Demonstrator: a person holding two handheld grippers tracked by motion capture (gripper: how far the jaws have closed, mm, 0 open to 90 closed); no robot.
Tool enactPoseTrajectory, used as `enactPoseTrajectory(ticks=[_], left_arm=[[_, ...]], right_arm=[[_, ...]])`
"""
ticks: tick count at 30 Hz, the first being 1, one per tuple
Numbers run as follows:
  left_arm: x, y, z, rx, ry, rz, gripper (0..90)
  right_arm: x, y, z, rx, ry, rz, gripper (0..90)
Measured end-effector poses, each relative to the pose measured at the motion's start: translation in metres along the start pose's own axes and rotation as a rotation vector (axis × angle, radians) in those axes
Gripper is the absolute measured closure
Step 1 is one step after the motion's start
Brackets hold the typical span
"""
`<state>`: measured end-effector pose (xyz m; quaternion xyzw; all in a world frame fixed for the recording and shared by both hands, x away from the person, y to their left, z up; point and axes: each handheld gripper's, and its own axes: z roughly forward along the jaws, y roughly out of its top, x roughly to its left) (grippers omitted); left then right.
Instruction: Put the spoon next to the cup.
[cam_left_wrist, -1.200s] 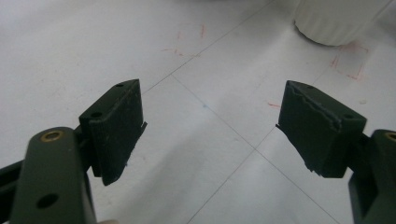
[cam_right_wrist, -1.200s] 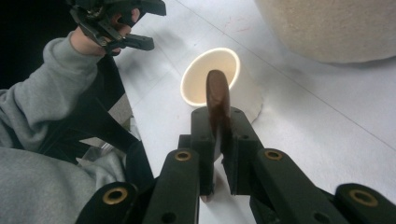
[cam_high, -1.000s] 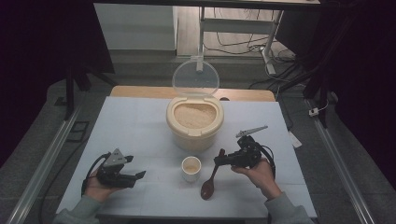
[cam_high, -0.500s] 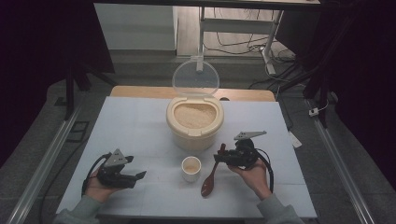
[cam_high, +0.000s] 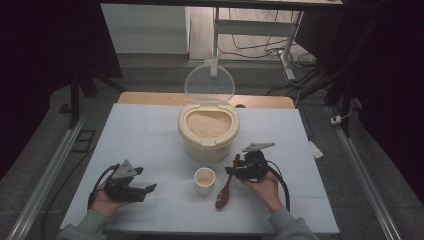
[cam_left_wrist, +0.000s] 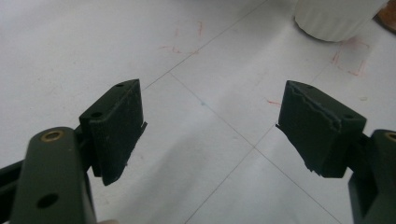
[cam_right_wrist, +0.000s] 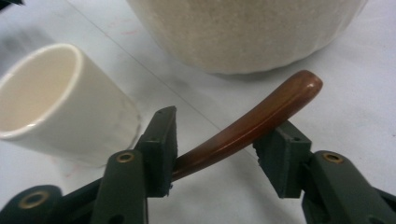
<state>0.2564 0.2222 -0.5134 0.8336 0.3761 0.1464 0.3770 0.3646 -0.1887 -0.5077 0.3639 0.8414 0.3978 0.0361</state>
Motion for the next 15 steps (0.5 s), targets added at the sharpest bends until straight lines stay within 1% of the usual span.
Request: enactPoseTrajectory(ticks=[2,3,5,8,13,15], left_arm=[[0.0,0.0,0.0,0.0,-0.001,0.0,22.2],[0.0,0.0,0.0,0.001,0.0,0.001,22.2],[0.0,0.0,0.0,0.001,-0.002,0.001,22.1],[0.0,0.0,0.001,0.003,-0.002,0.003,22.2],[-0.001,0.0,0.001,0.005,-0.003,0.004,22.1],[-0.001,0.0,0.001,0.002,-0.003,0.004,22.1]], right_arm=[[0.0,0.0,0.003,0.019,-0.03,-0.008,45.4],[-0.001,0.0,0.005,0.025,-0.036,-0.01,44.1],[-0.002,0.0,0.008,0.043,-0.065,-0.013,41.2],[-0.002,-0.001,0.011,0.065,-0.095,-0.016,37.9],[-0.002,-0.001,0.014,0.095,-0.135,-0.029,32.5],[-0.002,-0.001,0.014,0.093,-0.141,-0.024,30.9]])
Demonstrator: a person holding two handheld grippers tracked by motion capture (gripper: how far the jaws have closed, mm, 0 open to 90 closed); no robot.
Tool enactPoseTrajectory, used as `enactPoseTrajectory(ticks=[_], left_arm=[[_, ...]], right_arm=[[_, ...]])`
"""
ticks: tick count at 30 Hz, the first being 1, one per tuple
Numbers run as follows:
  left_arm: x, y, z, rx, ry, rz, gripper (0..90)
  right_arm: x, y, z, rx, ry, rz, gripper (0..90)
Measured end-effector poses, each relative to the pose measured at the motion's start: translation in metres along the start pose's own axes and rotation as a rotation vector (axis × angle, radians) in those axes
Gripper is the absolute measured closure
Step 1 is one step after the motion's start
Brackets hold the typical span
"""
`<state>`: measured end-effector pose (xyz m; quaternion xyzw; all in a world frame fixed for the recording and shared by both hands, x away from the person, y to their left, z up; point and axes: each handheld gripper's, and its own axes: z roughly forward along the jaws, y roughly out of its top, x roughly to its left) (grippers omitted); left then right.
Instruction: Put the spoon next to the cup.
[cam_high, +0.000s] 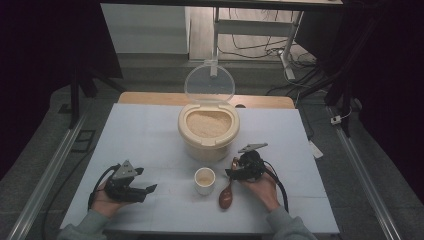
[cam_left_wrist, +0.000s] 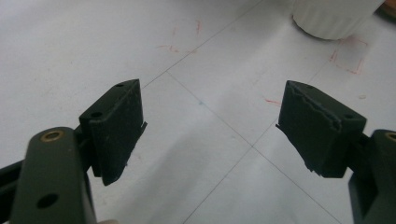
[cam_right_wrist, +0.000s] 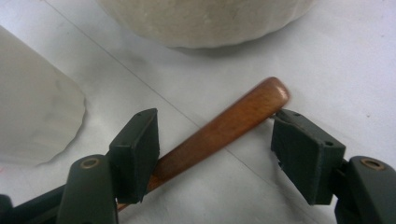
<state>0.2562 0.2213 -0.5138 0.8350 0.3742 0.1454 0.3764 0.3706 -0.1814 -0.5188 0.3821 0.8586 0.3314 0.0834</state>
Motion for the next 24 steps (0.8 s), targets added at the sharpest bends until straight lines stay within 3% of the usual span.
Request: enactPoseTrajectory(ticks=[4,8,14,19,24], left_arm=[[0.0,0.0,0.0,0.002,0.0,0.001,22.1],[0.0,0.0,-0.001,-0.002,0.0,0.001,22.1],[0.001,-0.001,-0.002,-0.011,0.004,-0.006,22.1],[0.001,-0.001,-0.003,-0.016,0.004,-0.015,21.9],[0.002,-0.003,-0.006,-0.026,0.008,-0.031,21.6]], right_arm=[[-0.002,0.0,-0.003,-0.017,-0.017,0.018,27.7],[-0.008,-0.002,-0.019,-0.081,-0.01,0.041,30.5],[-0.014,-0.022,-0.055,-0.197,0.058,-0.033,35.3],[-0.021,-0.045,-0.075,-0.244,0.094,-0.067,37.4],[-0.03,-0.063,-0.089,-0.277,0.094,-0.08,37.9]])
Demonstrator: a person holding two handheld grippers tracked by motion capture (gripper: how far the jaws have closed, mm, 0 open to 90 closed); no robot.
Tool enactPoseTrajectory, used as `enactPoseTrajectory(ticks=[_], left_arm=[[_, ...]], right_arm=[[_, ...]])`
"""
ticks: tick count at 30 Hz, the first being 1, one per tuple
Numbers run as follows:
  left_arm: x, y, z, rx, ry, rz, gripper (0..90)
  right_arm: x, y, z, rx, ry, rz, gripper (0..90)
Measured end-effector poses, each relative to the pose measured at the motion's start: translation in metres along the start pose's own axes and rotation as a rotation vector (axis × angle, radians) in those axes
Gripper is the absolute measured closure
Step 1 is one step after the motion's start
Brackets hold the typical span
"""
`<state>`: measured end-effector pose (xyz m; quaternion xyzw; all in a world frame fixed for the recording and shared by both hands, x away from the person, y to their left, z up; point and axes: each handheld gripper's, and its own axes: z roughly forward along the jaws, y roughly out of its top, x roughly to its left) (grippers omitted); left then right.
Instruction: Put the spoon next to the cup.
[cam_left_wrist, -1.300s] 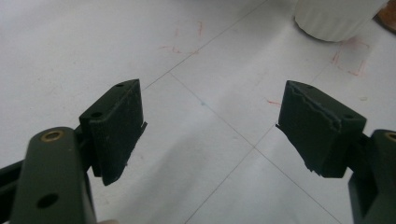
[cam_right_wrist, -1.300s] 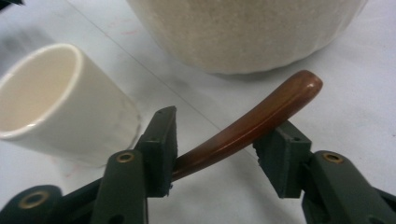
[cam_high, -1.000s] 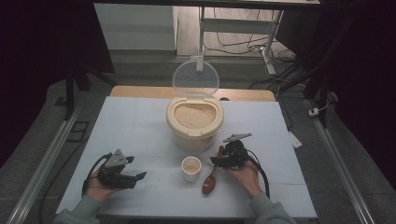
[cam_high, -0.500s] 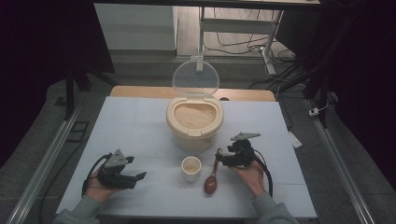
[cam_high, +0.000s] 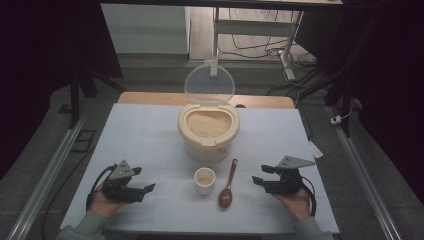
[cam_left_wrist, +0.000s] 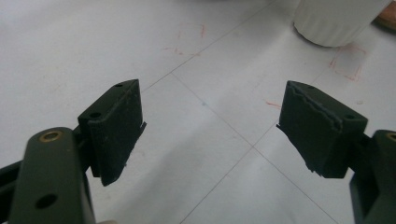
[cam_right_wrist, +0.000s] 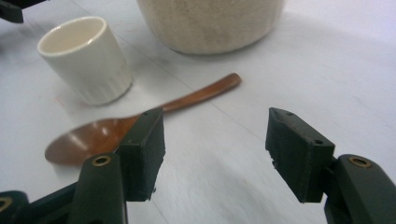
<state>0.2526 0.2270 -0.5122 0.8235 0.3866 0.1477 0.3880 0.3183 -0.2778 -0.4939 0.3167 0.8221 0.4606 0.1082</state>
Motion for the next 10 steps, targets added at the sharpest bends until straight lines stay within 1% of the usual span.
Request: enactPoseTrajectory(ticks=[4,7,8,10], left_arm=[[0.001,-0.002,-0.002,-0.005,0.004,-0.007,21.6],[0.001,-0.002,-0.002,-0.008,0.004,-0.008,21.5],[0.001,-0.002,-0.002,-0.008,0.005,-0.008,21.5],[0.0,-0.001,-0.002,-0.007,0.005,-0.006,21.4]], right_arm=[[-0.005,-0.007,-0.011,-0.014,0.004,-0.007,38.1],[-0.007,-0.01,-0.015,-0.017,0.001,-0.009,38.6],[-0.007,-0.011,-0.015,-0.028,0.006,-0.009,38.6],[-0.006,-0.011,-0.016,-0.023,-0.005,-0.02,38.6]])
